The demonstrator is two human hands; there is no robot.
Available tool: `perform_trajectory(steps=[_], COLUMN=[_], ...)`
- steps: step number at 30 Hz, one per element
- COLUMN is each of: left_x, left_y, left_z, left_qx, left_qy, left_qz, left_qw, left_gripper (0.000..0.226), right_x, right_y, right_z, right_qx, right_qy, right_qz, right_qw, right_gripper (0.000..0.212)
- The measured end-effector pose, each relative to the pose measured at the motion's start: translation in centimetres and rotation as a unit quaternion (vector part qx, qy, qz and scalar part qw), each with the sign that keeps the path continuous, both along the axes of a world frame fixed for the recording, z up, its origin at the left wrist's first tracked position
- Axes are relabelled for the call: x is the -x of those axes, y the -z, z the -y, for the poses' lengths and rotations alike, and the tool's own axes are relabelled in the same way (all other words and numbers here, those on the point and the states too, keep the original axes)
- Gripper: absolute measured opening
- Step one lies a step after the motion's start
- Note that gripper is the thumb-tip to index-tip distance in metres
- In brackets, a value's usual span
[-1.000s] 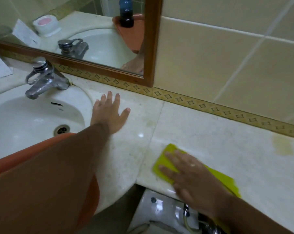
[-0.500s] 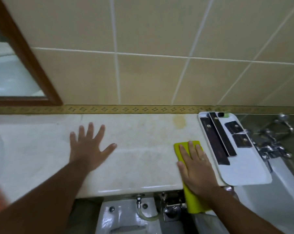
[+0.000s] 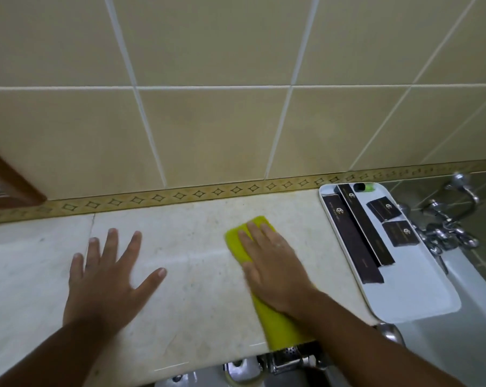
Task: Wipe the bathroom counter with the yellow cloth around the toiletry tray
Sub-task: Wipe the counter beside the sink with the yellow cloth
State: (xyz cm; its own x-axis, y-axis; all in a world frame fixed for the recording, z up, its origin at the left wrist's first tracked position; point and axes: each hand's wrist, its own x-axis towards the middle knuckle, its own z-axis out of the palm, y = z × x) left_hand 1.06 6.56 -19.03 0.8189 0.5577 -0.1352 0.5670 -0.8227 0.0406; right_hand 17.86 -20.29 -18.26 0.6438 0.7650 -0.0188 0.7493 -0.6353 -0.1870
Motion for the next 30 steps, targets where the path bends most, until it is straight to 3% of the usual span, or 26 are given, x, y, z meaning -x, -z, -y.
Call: perform_trajectory(steps=[3,5,7,9,11,13,15,18,19,21,23,25,26,28,30], left_x=[-0.1,-0.3,-0.3,-0.2,-0.2,-0.3,-0.3,-0.3,-0.3,-0.3,-0.3,-0.2,-0.2,-0.2,-0.3], left_y=[0.1,0.0,-0.1,-0.1,-0.1,-0.2,-0.2,-0.1,-0.1,-0.2,-0.2,-0.3,-0.2,-0.1,0.0], left_z=[-0.1,-0.1,-0.1,0.0,0.0,0.0,0.0,-0.1,-0.1,-0.1,0.0,0.1,0.1,0.0,-0.1], left_qx=[0.002,0.003,0.007,0.01,0.009,0.008,0.011,0.008,0.008,0.008,0.008,0.008,0.006,0.003,0.001], left_qy=[0.001,-0.002,0.0,0.001,-0.002,-0.003,-0.003,0.001,-0.002,-0.001,0.001,-0.001,-0.001,0.001,0.0], left_qz=[-0.004,-0.001,0.002,0.006,0.004,0.006,0.007,0.003,0.004,0.006,0.012,0.014,0.014,0.009,0.01], left_qw=[1.0,1.0,1.0,1.0,1.0,1.0,1.0,1.0,1.0,1.0,1.0,1.0,1.0,1.0,1.0], left_gripper=[0.101,0.102,0.103,0.103,0.104,0.105,0.105,0.106,0.106,0.105,0.105,0.105,0.105,0.104,0.103], right_x=[-2.0,-4.4,-6.5,-7.1,-6.0,-4.7,-5.0,-6.5,-6.7,-5.9,-2.5,1.9,2.9,1.6,-1.2], right_y=[0.3,-0.2,-1.1,-1.3,-0.7,-0.3,0.2,-0.5,-1.1,-1.5,-0.6,-0.3,-0.5,-0.5,-1.1], right_z=[3.8,1.6,-3.0,-5.4,-3.9,0.1,2.5,-0.3,-2.3,-5.4,-6.1,-3.5,-1.4,2.2,3.6], right_qx=[0.019,0.02,-0.003,0.004,0.013,0.007,0.007,0.013,0.011,0.022,0.03,0.015,0.01,0.002,0.0], right_qy=[0.195,0.334,0.406,0.378,0.219,0.087,0.151,0.395,0.436,0.383,0.155,-0.1,-0.171,-0.165,0.0], right_qz=[0.014,0.01,-0.034,-0.05,-0.025,-0.009,0.01,0.003,-0.023,-0.024,0.008,-0.005,-0.032,-0.052,-0.034], right_qw=[0.981,0.942,0.913,0.924,0.975,0.996,0.988,0.918,0.9,0.923,0.987,0.995,0.985,0.985,0.999], right_gripper=[0.063,0.064,0.066,0.068,0.066,0.062,0.06,0.063,0.065,0.066,0.064,0.065,0.064,0.062,0.06])
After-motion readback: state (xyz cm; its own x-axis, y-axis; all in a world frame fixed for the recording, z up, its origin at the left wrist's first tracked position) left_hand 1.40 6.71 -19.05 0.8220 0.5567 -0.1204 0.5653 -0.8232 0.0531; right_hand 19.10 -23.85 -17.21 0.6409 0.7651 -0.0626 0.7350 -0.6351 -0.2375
